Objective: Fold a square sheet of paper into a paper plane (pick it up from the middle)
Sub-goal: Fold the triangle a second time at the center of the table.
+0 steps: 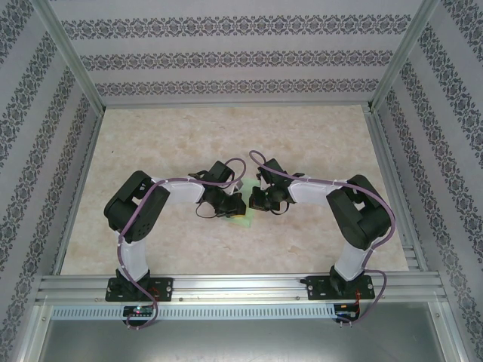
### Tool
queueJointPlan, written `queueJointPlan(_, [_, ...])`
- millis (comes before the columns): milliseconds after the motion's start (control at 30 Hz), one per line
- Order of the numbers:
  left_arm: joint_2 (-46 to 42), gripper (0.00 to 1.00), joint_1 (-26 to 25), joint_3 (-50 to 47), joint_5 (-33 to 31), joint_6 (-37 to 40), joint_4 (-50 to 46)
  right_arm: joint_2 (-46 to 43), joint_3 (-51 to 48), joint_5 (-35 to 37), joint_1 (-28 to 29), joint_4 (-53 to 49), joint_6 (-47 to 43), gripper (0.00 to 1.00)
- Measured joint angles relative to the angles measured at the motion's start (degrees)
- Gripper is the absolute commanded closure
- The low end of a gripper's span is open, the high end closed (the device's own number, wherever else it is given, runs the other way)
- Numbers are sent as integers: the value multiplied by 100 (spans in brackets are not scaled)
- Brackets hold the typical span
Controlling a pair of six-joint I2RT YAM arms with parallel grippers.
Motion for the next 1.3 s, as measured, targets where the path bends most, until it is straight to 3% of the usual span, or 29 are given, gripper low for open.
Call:
queueJointPlan(900, [-120,87,76,153,-804,-9,-286,31,2,39,2,-13,-157,95])
queueJointPlan(1300, [-133,80,76,315,-925,22,-472,42,11,61,11,-15,-214,95])
